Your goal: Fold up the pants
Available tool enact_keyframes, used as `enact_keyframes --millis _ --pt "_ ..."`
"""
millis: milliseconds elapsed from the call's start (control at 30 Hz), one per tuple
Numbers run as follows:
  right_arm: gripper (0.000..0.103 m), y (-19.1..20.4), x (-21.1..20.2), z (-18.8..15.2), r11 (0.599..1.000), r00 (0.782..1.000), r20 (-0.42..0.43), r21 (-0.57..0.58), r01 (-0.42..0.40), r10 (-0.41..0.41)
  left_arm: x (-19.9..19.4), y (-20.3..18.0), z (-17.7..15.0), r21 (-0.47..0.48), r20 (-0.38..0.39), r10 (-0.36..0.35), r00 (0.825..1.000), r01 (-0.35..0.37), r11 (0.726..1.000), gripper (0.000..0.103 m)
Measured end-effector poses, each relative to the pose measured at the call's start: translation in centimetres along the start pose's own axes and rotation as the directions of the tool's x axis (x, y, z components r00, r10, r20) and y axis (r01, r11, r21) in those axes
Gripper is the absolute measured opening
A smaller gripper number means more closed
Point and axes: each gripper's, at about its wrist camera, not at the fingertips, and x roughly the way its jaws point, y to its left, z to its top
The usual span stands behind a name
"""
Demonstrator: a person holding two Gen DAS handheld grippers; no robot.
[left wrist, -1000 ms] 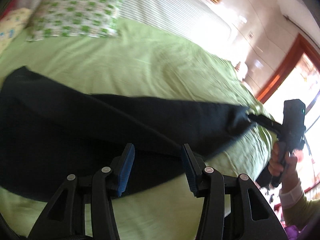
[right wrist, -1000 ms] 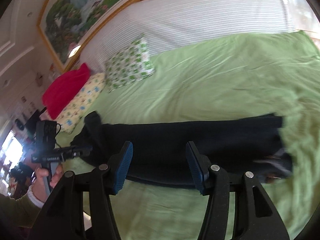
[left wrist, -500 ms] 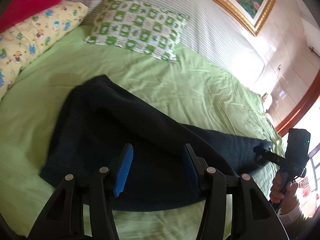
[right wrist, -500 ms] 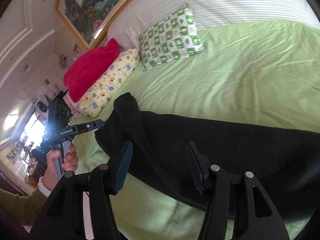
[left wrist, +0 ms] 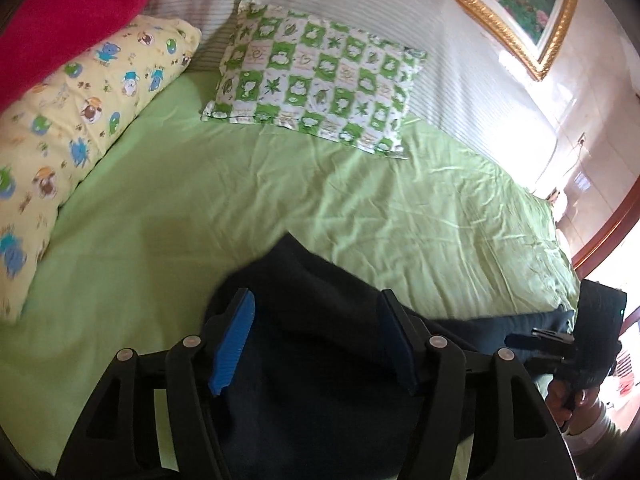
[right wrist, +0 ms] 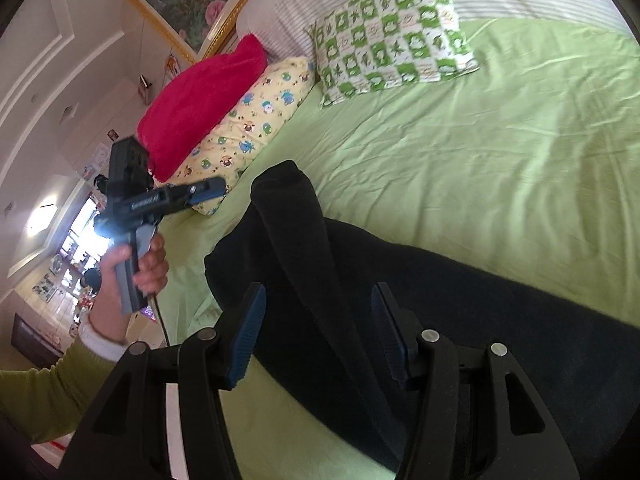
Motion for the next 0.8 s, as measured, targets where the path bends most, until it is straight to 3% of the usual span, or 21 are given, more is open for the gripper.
enact_keyframes --millis 133,233,367,433,500,633,667,733,767,800 --pt "0.056 -0.2 1.8 1.5 1.000 0.999 -0.033 0.004 -0.017 0.017 2.8 1.8 2.7 -0.008 -0.087 -0.036 0.996 0.035 0.999 0.072" --pt "0.056 -0.7 3.1 2.5 1.000 0.998 -0.065 0.014 -0.019 0.020 5.6 3.4 4.1 -0.015 -0.158 -0.016 0.987 0.013 1.000 0.072" --pt "0.056 -1.3 4.6 3.3 0.998 0.993 -0.104 0.041 -0.051 0.055 9.2 4.5 4.1 -0.052 -0.273 -0.063 0.960 0.051 0.997 0.073" --pt "0.056 -1.3 5.2 3.4 0.996 0.990 -0.121 0.051 -0.071 0.076 10.4 4.6 3.6 -0.039 -0.312 -0.049 0.949 0.038 0.999 0.073" --pt "0.056 -1.1 5.8 3.3 0.995 0.986 -0.138 0.049 -0.085 0.091 10.7 4.4 3.3 -0.020 -0.303 -0.030 0.952 0.026 0.999 0.071" --pt "0.056 -0.6 6.9 2.9 0.997 0.981 -0.175 0.024 -0.076 0.079 9.7 3.3 2.7 0.045 -0.242 -0.015 0.970 0.026 0.999 0.051" --pt "0.055 -0.5 7.0 2.9 0.996 0.980 -0.181 0.020 -0.085 0.087 9.3 2.9 2.6 0.064 -0.228 -0.012 0.974 0.028 0.998 0.039" --pt "0.031 0.3 7.2 2.6 0.994 0.973 -0.203 -0.001 -0.110 0.108 8.5 2.3 2.4 0.101 -0.200 0.008 0.980 0.013 0.995 0.014" --pt "0.011 0.9 7.2 2.5 0.995 0.974 -0.211 -0.027 -0.096 0.088 7.9 2.1 2.3 0.107 -0.185 0.010 0.983 0.010 0.994 0.013" --pt "0.007 1.5 7.1 2.4 0.995 0.976 -0.209 -0.057 -0.076 0.062 7.1 1.9 2.1 0.116 -0.158 0.003 0.987 0.016 0.993 0.012"
